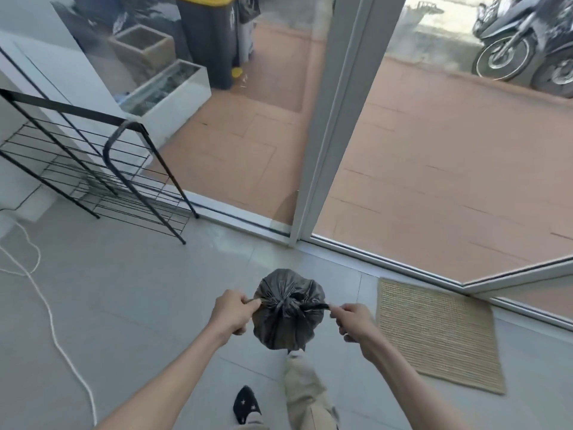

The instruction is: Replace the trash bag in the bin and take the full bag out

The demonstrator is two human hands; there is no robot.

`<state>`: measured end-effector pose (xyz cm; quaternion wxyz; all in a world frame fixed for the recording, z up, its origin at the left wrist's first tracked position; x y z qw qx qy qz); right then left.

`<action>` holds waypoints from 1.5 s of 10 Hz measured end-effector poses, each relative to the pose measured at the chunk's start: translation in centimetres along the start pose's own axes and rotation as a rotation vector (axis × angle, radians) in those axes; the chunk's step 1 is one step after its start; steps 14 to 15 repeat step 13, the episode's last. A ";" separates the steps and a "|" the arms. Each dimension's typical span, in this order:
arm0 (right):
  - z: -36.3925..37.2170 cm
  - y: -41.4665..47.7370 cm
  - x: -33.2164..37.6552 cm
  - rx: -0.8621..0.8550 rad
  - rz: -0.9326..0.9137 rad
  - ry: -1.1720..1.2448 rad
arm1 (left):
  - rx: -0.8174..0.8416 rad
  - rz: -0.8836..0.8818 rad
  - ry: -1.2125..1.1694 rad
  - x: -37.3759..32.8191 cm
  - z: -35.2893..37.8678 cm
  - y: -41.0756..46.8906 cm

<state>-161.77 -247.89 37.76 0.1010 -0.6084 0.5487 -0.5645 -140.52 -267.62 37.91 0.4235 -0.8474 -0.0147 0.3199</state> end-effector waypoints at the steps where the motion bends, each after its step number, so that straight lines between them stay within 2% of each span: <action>1: 1.2 5.4 -0.5 -0.014 0.052 0.039 | -0.038 -0.046 0.006 0.5 1.4 5.3; 3: 4.3 17.8 -1.3 0.055 0.138 0.083 | -0.011 -0.161 -0.029 1.0 6.4 16.8; 5: 7.4 28.3 -2.8 0.117 0.181 0.016 | -0.006 -0.265 -0.114 1.7 11.3 26.8; 9: 11.0 43.8 -3.7 0.074 0.116 -0.052 | -0.140 -0.199 -0.274 1.3 15.0 41.0; 11: 12.2 47.5 -4.5 0.035 0.086 -0.023 | -0.089 -0.166 -0.358 2.1 16.2 44.5; 15: 11.7 46.2 -5.2 -0.032 0.043 -0.016 | -0.142 -0.127 -0.399 3.5 15.2 43.4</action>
Point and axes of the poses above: each hand's wrist, its own y-axis towards the middle knuckle, its own z-axis out of the palm, x = y × z, the point moved 6 cm from there along y, towards the middle knuckle, and after that the axes turned 2 degrees about -z, right-handed, at the moved point
